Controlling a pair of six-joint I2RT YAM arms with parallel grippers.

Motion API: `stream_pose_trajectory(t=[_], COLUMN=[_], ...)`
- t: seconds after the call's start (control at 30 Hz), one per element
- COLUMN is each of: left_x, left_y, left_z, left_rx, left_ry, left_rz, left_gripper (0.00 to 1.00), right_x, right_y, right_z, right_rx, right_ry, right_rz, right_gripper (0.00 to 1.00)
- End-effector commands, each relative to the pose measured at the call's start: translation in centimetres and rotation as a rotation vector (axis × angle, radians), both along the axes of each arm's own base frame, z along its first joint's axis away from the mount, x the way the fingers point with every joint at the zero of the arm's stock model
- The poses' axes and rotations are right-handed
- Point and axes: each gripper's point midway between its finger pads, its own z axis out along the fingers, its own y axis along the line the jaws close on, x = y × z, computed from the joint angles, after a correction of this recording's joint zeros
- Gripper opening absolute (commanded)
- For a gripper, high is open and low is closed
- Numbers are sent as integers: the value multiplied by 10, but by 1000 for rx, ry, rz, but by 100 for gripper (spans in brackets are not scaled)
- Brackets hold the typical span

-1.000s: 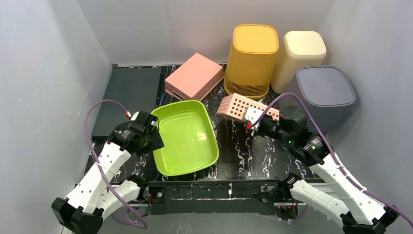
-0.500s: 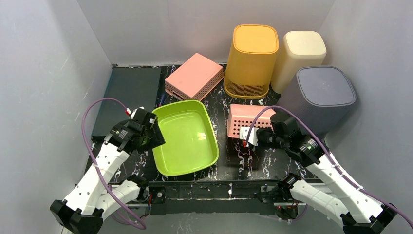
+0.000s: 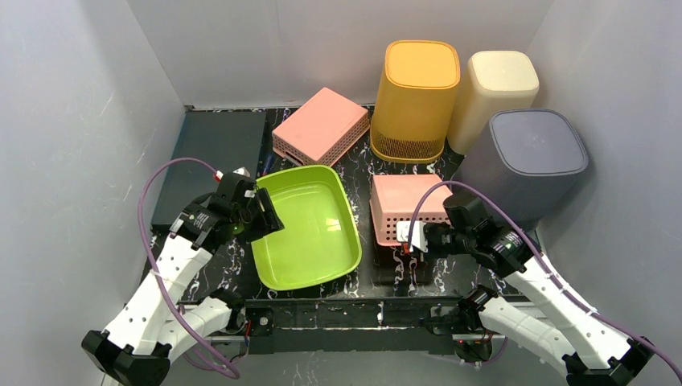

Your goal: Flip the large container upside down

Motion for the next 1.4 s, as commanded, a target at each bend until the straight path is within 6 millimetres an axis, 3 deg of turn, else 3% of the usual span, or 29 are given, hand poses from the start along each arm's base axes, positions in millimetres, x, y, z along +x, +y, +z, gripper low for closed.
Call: stream_pose_trajectory(t=[0.0, 0.27, 0.57, 0.83, 0.93, 1.1, 1.37], left_x=[9, 14, 21, 23, 19, 17, 21], left_y=[-22, -55, -89, -122, -142, -172, -195], left_z=[30, 47, 53, 60, 53, 43, 39], left_rx=[-127, -264, -350, -362, -348, -380, -393], left_ry=[-81, -78, -50, -47, -19, 3, 23], left_rz=[-49, -152, -272, -368, -418, -446, -469], left_gripper=[59, 59, 59, 59, 59, 59, 58], right_x=[-18, -31, -29, -14, -8, -10, -8], right_y=[-3, -12, -16, -6, -10, -9, -9], right_z=[-13, -32, -45, -29, -26, -17, 3], right_rx=[-21, -76, -110, -7, -11, 4, 1], right_ry=[96, 140, 146, 74, 75, 69, 43], right_rz=[26, 63, 57, -17, -84, -74, -59], right_gripper=[10, 13, 34, 43, 42, 49, 59])
